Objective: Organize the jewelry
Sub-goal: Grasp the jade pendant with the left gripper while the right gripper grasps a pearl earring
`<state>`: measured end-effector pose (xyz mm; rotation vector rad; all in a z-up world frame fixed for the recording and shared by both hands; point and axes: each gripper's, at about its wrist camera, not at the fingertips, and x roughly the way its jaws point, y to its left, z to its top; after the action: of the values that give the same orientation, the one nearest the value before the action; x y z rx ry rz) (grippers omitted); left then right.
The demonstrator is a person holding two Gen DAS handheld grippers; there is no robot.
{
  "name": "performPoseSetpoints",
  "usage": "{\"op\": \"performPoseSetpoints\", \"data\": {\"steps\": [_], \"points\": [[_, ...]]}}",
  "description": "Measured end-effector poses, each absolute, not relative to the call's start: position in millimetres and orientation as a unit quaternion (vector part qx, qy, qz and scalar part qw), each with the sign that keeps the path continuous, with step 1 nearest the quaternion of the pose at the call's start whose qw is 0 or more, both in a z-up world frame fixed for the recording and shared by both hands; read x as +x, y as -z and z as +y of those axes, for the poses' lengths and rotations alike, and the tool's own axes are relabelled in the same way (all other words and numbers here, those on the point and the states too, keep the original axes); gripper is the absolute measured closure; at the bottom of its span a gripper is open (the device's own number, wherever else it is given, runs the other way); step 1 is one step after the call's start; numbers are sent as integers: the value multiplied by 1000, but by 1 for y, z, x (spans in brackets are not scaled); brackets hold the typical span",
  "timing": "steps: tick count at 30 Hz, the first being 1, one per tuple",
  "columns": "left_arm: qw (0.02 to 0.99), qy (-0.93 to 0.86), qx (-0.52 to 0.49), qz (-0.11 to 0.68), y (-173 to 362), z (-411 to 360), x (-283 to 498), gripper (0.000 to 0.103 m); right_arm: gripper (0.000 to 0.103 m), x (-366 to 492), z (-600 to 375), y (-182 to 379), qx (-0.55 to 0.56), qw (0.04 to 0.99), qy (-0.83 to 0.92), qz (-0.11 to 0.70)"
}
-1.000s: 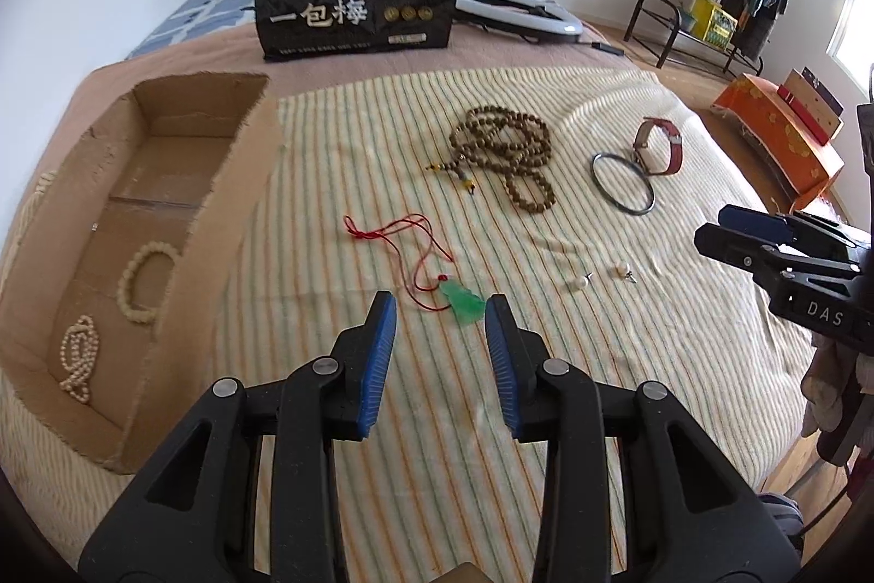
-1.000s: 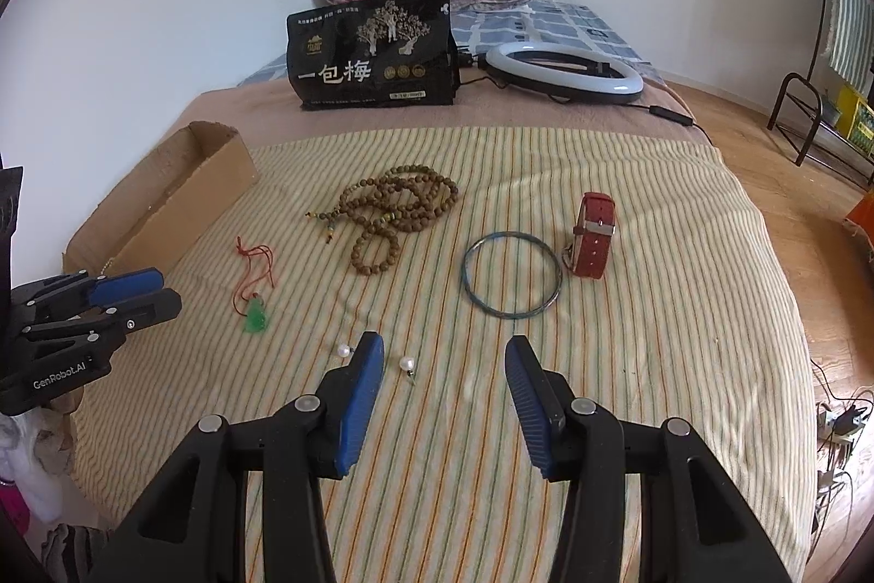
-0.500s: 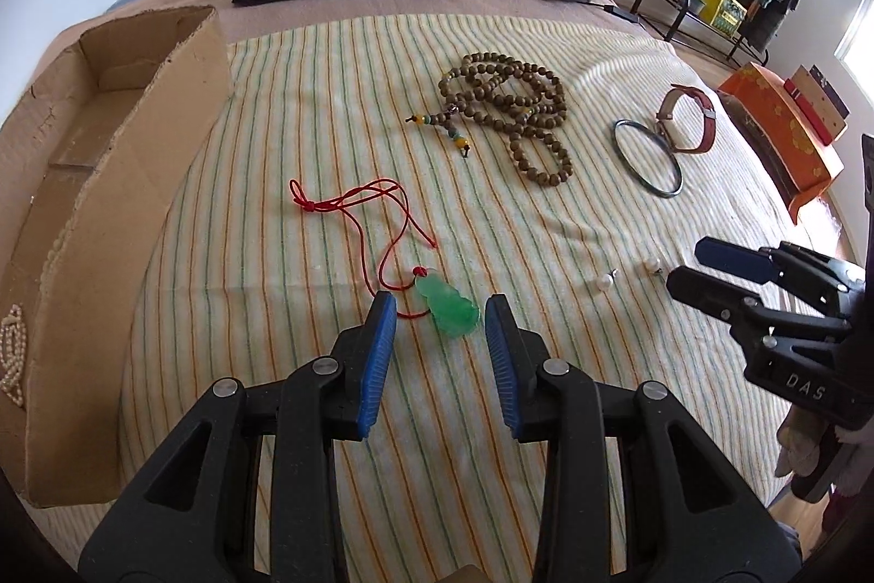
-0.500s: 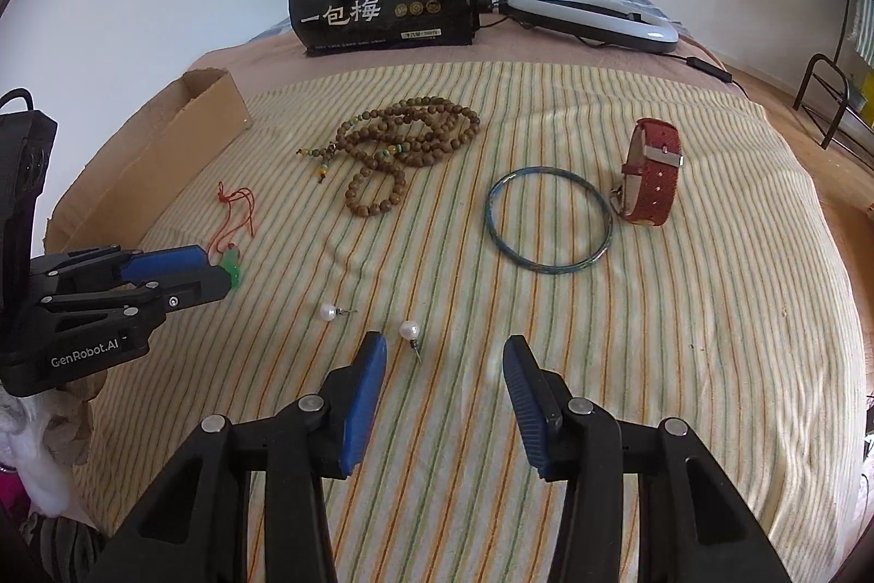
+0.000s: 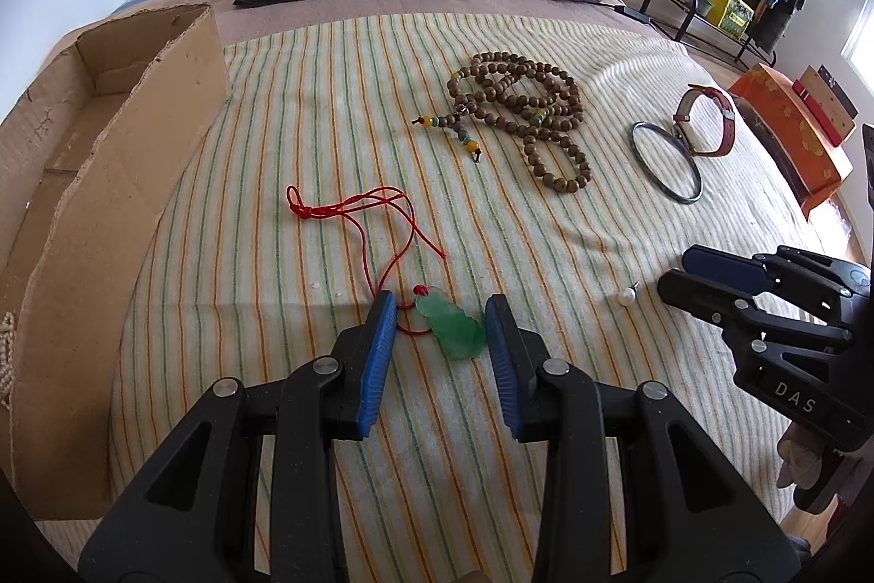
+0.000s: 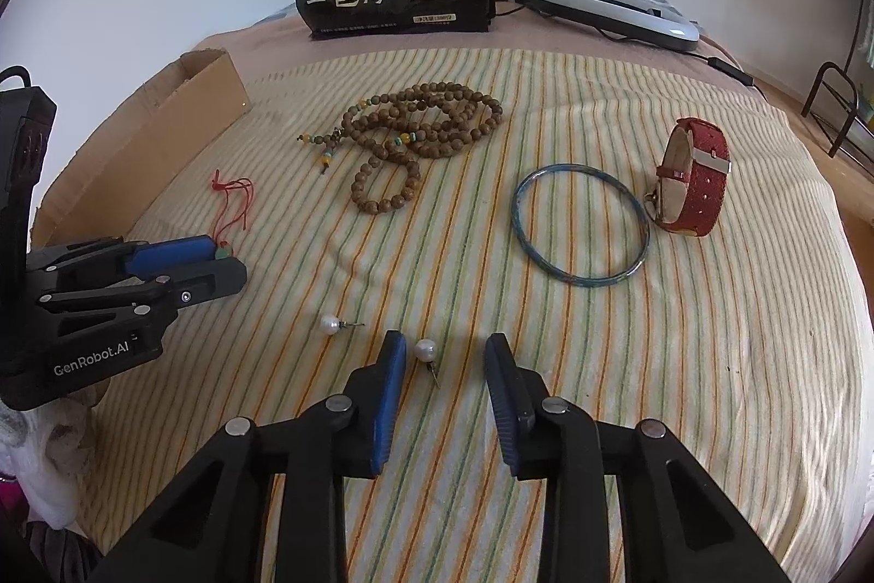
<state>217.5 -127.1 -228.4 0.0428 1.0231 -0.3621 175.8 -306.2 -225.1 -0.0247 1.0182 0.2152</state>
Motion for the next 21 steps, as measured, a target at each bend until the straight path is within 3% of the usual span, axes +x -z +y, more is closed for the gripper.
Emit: {"op": "performPoseSetpoints", "data": {"steps": [3,6,10,21], "points": [[858,169,22,484,229,-126,217,71,80,176,-306,226,-17,868,-99,487],[861,159,23,483,229,-122,217,84,86,175,-306,226,-17,868,-97,487],[860,165,14,483,228,-118,217,85,96,175,-307,225,-18,867,-96,488],[866,162,6,474,210,-103,208,86,96,167,-311,216,-4,871,-95,483]]}}
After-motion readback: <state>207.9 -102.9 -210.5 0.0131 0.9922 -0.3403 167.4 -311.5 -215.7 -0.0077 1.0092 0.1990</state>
